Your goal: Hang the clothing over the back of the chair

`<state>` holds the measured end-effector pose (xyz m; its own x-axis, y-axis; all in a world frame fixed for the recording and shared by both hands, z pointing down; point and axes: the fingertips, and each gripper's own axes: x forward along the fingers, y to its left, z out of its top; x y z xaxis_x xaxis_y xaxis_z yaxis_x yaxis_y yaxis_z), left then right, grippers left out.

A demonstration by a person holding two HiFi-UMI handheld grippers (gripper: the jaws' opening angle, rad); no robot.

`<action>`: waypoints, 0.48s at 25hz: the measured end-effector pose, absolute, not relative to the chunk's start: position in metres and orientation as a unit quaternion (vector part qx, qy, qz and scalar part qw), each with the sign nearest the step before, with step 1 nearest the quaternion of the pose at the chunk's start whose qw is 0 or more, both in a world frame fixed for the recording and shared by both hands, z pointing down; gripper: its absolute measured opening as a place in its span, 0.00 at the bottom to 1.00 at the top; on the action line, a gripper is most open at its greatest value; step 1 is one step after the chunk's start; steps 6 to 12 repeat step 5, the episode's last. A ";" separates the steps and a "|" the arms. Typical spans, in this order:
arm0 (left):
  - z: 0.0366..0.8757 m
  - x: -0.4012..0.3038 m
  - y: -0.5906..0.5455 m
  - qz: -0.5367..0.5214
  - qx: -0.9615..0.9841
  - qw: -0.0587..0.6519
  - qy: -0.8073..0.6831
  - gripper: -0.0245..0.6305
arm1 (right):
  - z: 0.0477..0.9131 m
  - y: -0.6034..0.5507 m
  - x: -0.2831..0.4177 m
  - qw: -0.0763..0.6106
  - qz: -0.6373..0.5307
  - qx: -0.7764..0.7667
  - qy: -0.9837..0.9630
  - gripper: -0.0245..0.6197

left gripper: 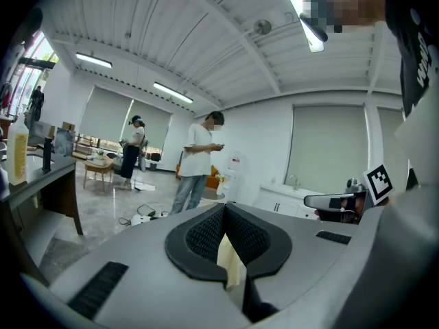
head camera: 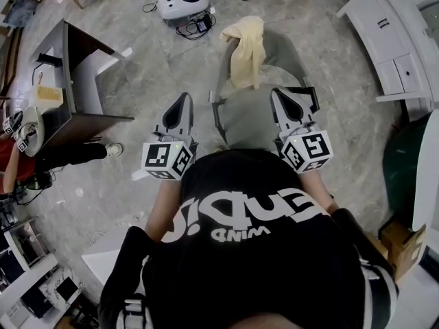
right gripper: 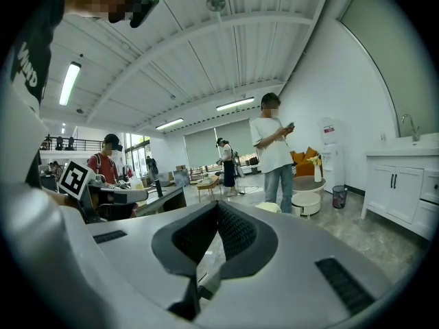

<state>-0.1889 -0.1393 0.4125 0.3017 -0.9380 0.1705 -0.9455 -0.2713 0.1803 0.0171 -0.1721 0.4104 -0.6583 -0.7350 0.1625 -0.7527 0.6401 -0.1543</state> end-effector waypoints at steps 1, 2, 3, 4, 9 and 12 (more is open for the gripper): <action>0.413 -0.188 -0.139 0.016 0.797 0.124 -0.591 0.06 | 0.411 -0.172 0.018 0.042 0.106 0.412 -0.904 0.06; 0.413 -0.188 -0.138 0.016 0.797 0.125 -0.591 0.06 | 0.412 -0.171 0.019 0.042 0.107 0.412 -0.904 0.06; 0.414 -0.187 -0.138 0.017 0.797 0.125 -0.591 0.06 | 0.413 -0.171 0.019 0.042 0.108 0.412 -0.904 0.06; 0.414 -0.187 -0.137 0.018 0.797 0.125 -0.591 0.06 | 0.413 -0.170 0.019 0.042 0.108 0.411 -0.904 0.06; 0.415 -0.186 -0.136 0.020 0.796 0.125 -0.591 0.06 | 0.413 -0.170 0.019 0.042 0.108 0.411 -0.904 0.06; 0.415 -0.186 -0.136 0.020 0.796 0.125 -0.591 0.06 | 0.413 -0.170 0.019 0.042 0.108 0.411 -0.904 0.06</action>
